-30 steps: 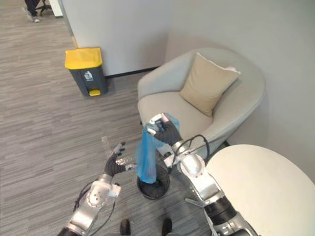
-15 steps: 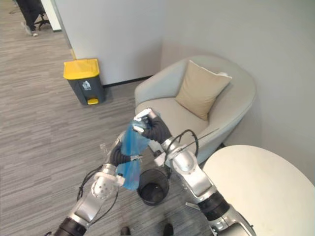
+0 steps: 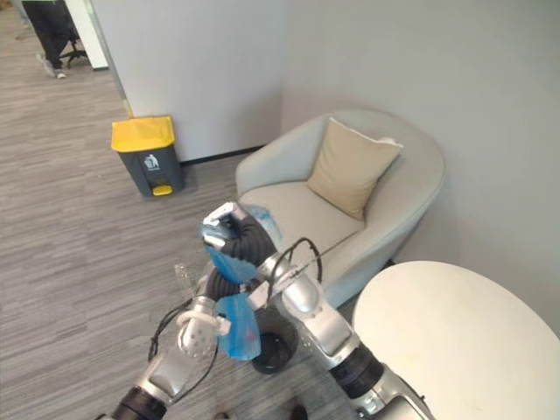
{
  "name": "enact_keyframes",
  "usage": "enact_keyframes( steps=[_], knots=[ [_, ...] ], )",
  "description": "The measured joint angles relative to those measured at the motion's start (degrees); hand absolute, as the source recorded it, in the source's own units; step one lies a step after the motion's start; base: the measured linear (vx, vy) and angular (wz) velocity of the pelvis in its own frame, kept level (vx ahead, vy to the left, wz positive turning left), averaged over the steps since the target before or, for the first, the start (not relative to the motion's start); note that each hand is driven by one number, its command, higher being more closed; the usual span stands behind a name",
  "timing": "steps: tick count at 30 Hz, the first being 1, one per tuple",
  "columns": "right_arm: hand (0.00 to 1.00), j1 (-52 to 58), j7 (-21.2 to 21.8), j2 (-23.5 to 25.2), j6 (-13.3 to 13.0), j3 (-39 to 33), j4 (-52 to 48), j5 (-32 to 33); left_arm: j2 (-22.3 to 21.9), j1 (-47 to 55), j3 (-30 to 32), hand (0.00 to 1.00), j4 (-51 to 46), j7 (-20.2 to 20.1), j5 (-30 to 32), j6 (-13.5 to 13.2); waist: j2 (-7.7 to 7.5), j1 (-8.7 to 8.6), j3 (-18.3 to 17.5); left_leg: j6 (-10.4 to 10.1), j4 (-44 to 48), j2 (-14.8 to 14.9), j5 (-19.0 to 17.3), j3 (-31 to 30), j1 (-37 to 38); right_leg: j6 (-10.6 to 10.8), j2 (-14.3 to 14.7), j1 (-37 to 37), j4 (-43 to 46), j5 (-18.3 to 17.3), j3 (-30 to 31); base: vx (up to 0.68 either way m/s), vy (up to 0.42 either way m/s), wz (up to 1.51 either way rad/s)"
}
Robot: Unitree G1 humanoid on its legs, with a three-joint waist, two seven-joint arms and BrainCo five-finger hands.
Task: Gather rubbish on tea table into small bin, then transfer packed bag to large trash can.
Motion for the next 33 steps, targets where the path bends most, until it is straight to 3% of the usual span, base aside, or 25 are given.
enact_keyframes(
  steps=[11, 20, 27, 28, 33],
  knots=[
    [1.0, 0.3, 1.9, 0.0, 1.1, 1.4, 0.0, 2.2, -0.2, 0.0, -0.5, 1.0, 6.9, -2.1, -5.3, -0.2, -0.2, -0.83, -0.1, -0.3, 0.3, 0.5, -0.2, 0.5, -0.1, -0.4, 0.5, 0.0, -0.9, 0.6, 0.6, 0.01, -0.003, -0.02],
    [1.0, 8.4, 3.3, 0.8, 0.5, -1.7, 0.8, 1.9, -0.1, 0.0, 1.6, 1.0, 7.5, -2.4, -9.9, 0.0, -0.19, -1.3, -0.1, -0.4, 0.3, 0.5, -0.3, 0.5, 0.0, -0.4, 0.5, 0.1, -0.8, 0.6, 0.6, 0.0, 0.0, 0.0],
    [1.0, 14.6, 2.9, -0.9, 0.5, -6.0, 4.8, -7.2, 0.2, 1.8, 3.6, 1.0, 3.4, -2.4, -12.6, 0.0, -0.12, -1.4, -0.1, -0.7, 0.3, 0.5, -0.5, 0.3, 0.0, -0.4, 0.4, 0.3, -0.8, 0.5, 0.4, 0.0, 0.0, 0.0],
    [0.0, 15.2, 2.7, -0.9, 0.5, -6.5, 4.8, -9.0, 0.2, 1.8, 3.8, 1.0, 2.9, -2.4, -13.0, 0.0, -0.13, -1.48, -0.1, -0.7, 0.3, 0.5, -0.5, 0.2, 0.0, -0.3, 0.4, 0.3, -0.8, 0.5, 0.3, 0.0, 0.0, 0.03],
    [0.0, 16.6, 1.1, -1.0, 0.4, -7.8, 5.1, -17.6, 0.2, 3.4, 4.5, 1.0, 0.0, -2.4, -13.6, -0.1, -0.15, -1.62, 0.0, -0.7, 0.1, 0.5, -0.5, -0.3, 0.1, -0.1, 0.3, 0.7, -0.9, 0.3, -0.1, 0.0, 0.0, 0.04]
  ],
)
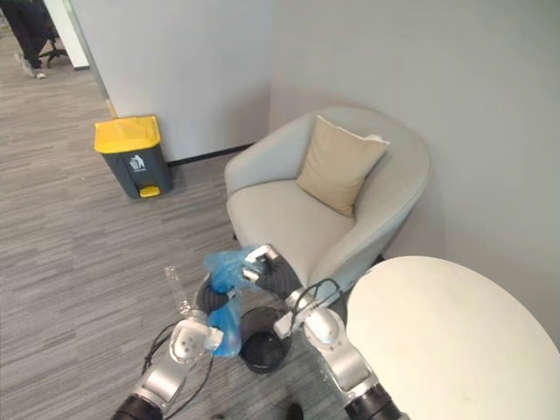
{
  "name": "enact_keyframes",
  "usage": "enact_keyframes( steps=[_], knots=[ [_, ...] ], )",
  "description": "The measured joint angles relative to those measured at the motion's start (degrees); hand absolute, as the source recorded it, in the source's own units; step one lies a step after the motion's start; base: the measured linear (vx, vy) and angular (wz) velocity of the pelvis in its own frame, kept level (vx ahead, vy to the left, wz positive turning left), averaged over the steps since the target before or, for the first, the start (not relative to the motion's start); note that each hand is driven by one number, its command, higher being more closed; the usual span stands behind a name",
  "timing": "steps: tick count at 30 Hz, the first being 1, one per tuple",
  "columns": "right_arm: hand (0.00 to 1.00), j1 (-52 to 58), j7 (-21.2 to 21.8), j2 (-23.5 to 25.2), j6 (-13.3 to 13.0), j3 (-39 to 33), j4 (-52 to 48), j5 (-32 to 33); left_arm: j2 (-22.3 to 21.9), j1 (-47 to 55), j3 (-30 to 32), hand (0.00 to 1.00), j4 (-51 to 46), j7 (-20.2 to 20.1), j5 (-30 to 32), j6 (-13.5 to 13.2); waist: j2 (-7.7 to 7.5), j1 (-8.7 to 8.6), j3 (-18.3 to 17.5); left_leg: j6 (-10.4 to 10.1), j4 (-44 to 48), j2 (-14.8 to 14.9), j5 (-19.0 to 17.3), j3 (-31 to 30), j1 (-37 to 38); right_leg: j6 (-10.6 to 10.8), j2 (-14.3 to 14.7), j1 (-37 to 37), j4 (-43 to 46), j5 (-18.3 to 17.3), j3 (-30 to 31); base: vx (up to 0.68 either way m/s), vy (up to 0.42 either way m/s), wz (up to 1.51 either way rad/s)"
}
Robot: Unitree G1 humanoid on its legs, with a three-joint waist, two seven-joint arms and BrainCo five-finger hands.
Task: Gather rubbish on tea table into small bin, then transfer packed bag to large trash can.
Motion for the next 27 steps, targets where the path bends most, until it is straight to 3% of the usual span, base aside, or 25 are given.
enact_keyframes(
  steps=[7, 19, 23, 27],
  knots=[
    [0.0, 0.9, -3.7, -0.4, -1.0, -1.1, 2.1, -11.0, 0.0, 1.7, 1.4, 1.0, -1.2, 0.0, -0.7, 0.0, -0.06, 0.02, 0.2, -0.2, -0.1, 0.0, -0.2, -0.2, 0.1, 0.3, -0.1, 0.2, 0.0, -0.3, -0.2, 0.0, 0.0, 0.01],
    [0.0, 1.0, -17.4, -2.0, -2.8, -8.6, -1.1, -31.5, 0.1, 6.1, 6.9, 1.0, -1.1, 1.1, -3.6, 0.0, 0.12, 0.07, 0.8, -0.1, 0.2, 0.0, -0.3, -0.5, 0.1, -0.1, -0.1, 0.4, 0.0, -0.2, -0.6, 0.0, 0.0, 0.01],
    [0.0, 4.1, -18.4, -0.2, -2.9, -12.3, 0.2, -31.6, -0.7, 7.5, 8.4, 1.0, -0.5, 1.4, -4.7, 0.0, 0.29, 0.3, 0.9, -0.1, 0.2, -0.1, -0.3, -1.1, 0.1, -0.1, -0.1, 0.7, 0.0, -0.4, -1.2, 0.01, -0.005, 0.1],
    [0.0, 6.9, -17.6, 6.7, -1.1, -21.1, 13.9, -25.2, -2.1, 9.1, 13.7, 1.0, 4.2, 1.3, -9.8, -0.1, 0.78, 0.25, 1.3, -0.1, 0.2, -0.2, -0.4, -1.9, 0.1, 0.3, 0.0, 1.2, -0.1, -1.0, -2.1, 0.01, -0.007, 0.09]
  ],
)
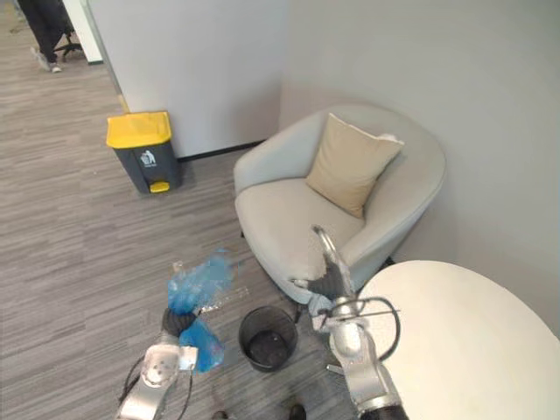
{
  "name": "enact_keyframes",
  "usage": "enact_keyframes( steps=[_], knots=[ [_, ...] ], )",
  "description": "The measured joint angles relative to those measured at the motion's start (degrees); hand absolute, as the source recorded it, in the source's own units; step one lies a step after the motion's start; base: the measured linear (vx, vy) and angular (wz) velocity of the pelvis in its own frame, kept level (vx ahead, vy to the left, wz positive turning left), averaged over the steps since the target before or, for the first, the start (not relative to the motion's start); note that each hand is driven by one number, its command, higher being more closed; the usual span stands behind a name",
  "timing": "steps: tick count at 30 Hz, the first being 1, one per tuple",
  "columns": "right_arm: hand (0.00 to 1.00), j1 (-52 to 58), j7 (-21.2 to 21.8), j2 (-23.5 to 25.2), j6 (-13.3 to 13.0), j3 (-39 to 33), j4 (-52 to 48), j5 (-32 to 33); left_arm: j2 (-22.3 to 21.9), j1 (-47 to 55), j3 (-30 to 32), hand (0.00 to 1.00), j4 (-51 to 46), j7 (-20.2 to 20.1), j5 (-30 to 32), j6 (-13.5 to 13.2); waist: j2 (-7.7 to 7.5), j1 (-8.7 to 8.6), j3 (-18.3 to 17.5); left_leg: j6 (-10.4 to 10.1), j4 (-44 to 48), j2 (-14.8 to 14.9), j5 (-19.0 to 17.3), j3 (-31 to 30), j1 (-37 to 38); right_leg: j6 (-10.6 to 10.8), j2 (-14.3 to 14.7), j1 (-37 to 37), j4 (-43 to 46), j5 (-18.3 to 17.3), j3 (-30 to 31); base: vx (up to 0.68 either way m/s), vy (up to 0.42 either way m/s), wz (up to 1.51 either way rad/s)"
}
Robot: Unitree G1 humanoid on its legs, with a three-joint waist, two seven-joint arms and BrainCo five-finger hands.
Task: Gather rubbish on tea table into small bin, then transfer packed bag to large trash can.
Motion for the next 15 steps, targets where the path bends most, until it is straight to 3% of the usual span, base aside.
enact_keyframes(
  steps=[9, 15],
  knots=[
    [0.0, 0.7, 6.4, 3.6, 5.6, -8.4, 27.1, 18.2, -2.0, 1.1, 12.9, 1.0, 16.2, -4.1, -9.7, 0.4, 0.81, 0.66, 1.6, 0.1, 0.0, -0.3, -0.5, -0.4, 2.3, -0.2, 0.0, 2.5, -0.8, -0.5, -0.7, 0.02, 0.0, 0.02],
    [0.0, 0.5, 7.8, 4.2, 6.7, -9.9, 35.1, 21.1, -2.6, 1.5, 16.2, 1.0, 24.3, -5.2, -10.1, 0.7, 0.87, 1.0, 1.9, 0.2, 0.0, -0.4, -0.6, -0.8, 2.9, 0.0, -0.1, 3.5, -0.7, -1.0, -1.1, 0.02, -0.001, 0.03]
  ],
)
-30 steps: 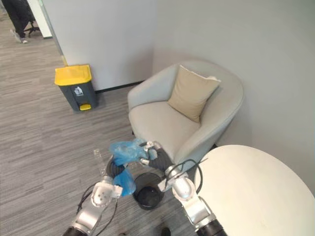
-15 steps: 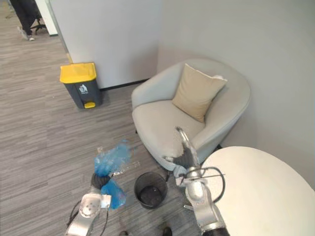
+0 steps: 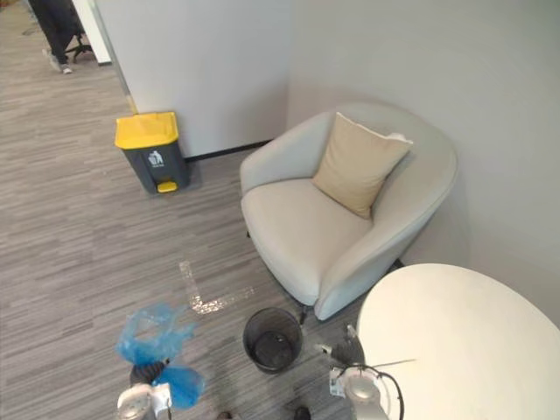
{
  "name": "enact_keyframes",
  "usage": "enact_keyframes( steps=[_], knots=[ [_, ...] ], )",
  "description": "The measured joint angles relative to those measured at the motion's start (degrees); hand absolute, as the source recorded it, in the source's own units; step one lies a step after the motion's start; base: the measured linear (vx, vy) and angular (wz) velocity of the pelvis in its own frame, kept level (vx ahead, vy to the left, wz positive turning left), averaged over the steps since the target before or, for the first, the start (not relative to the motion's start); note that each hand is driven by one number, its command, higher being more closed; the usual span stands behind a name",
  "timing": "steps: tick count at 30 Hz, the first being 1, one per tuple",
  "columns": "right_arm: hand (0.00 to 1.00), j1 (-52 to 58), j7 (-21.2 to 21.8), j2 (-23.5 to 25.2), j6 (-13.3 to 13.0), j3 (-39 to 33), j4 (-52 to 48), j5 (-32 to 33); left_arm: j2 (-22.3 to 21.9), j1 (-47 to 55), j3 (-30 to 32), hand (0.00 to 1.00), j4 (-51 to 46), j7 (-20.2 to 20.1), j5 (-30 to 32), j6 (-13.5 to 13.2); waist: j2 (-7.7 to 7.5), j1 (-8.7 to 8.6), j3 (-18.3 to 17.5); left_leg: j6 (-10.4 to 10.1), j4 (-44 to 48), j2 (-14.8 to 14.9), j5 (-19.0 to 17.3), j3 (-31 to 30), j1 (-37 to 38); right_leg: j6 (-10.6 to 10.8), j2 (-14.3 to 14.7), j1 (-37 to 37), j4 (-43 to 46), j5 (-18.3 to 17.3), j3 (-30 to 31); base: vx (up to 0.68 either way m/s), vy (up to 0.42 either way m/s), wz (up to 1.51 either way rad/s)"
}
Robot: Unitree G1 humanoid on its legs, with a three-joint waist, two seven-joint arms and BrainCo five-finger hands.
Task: Gather rubbish on tea table into small bin, then transfer packed bag to large trash can.
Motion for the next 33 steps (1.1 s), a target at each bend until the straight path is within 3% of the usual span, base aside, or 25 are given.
enact_keyframes(
  steps=[13, 20, 23, 24, 26, 27, 29, 31, 32, 33],
  knots=[
    [0.0, -0.6, -0.6, 0.7, 0.7, -3.3, 9.3, 1.1, -2.0, 0.6, 0.6, 1.0, 6.7, -0.6, 0.1, 0.3, 0.3, 0.47, 0.2, 0.0, -0.3, -0.1, -0.6, 0.6, 1.4, 0.1, -0.2, 0.7, 1.2, -0.9, 0.5, 0.0, 0.002, -0.02],
    [0.0, -2.7, -1.9, 1.3, 0.9, -2.4, 8.3, 0.6, -2.9, -1.9, 0.5, 1.0, 7.1, -1.1, 0.2, 0.1, 0.27, 0.97, 3.2, 0.3, 0.2, 0.1, -0.7, 5.3, 1.8, 0.1, -0.2, -3.3, 5.7, -0.8, 4.9, -0.03, 0.018, -0.36],
    [0.0, -3.1, -2.5, 2.5, 1.0, -1.4, 4.9, -1.2, -2.3, -4.6, -0.8, 1.0, 4.7, -1.0, 0.2, 0.0, -1.37, 1.21, 4.6, 1.6, 7.0, 0.4, -3.1, 5.8, -3.4, 0.8, -1.3, -7.3, 9.6, -1.1, 5.8, -0.12, 0.014, 0.0],
    [0.0, -3.4, -2.8, 2.9, 1.0, -1.5, 3.5, -1.2, -3.1, -4.8, -0.6, 1.0, 2.3, -1.0, 0.2, -0.1, -0.82, 1.65, 4.8, 2.6, 9.5, 2.0, -3.9, 6.1, -6.1, 2.2, -0.8, -8.6, 11.9, -1.4, 7.5, -0.07, 0.038, 0.11],
    [0.0, -3.6, -2.9, 3.6, 1.3, -0.9, 2.1, -1.3, -3.3, -5.6, -0.8, 1.0, 0.1, -0.9, 0.2, -0.3, -0.63, 1.87, 5.0, 2.6, 11.4, 2.6, -3.9, 5.1, -7.4, 1.0, -1.3, -11.7, 28.4, -8.8, 7.5, -0.02, 0.018, 0.34],
    [0.0, -3.9, -2.8, 4.1, 1.3, -0.2, 1.5, -1.3, -3.6, -5.2, -0.8, 1.0, -1.8, -0.9, 0.2, -0.3, -1.24, 2.08, 4.6, 2.6, 13.1, 2.5, -3.8, 3.3, -8.1, 2.8, -2.2, -10.7, 35.7, -12.8, 8.3, 0.02, -0.04, 0.47],
    [0.0, -4.1, -2.8, 4.8, 1.1, -0.2, 1.5, -1.3, -3.4, -4.8, -0.6, 1.0, -3.6, -0.7, 0.1, -0.5, -2.53, 3.0, 3.8, 2.5, 15.6, 2.2, -3.7, 2.1, -10.5, 4.2, -3.2, -8.3, 38.9, -16.0, 9.0, -0.04, -0.135, 0.48],
    [0.0, -5.3, -2.9, 5.0, 1.1, -0.2, 1.5, -1.2, -3.6, -4.6, -0.6, 1.0, -4.2, -0.4, 0.0, -0.4, -3.06, 4.2, 3.5, 2.0, 18.6, 2.3, -3.4, 0.9, -13.8, 3.2, -2.9, -4.9, 34.6, -19.8, 9.8, -0.13, -0.185, 0.36],
    [0.0, -6.2, -3.1, 4.9, 1.1, -0.2, 1.5, -1.2, -4.1, -4.6, -0.6, 1.0, -4.2, 0.1, -0.1, -0.4, -3.01, 4.7, 3.5, 1.1, 19.4, 2.8, -2.8, 0.2, -15.3, 1.4, -2.0, -3.1, 30.0, -21.2, 9.4, -0.29, -0.235, 0.2],
    [0.0, -6.9, -3.6, 4.7, 1.0, -0.2, 1.5, -1.1, -5.0, -4.4, -0.7, 1.0, -4.2, 0.2, -0.4, -0.4, -1.36, 5.54, 3.7, -0.5, 18.8, 4.0, -0.9, -0.7, -17.4, -0.4, -0.7, -1.5, 23.1, -22.0, 7.7, -0.32, -0.223, 0.25]
  ],
)
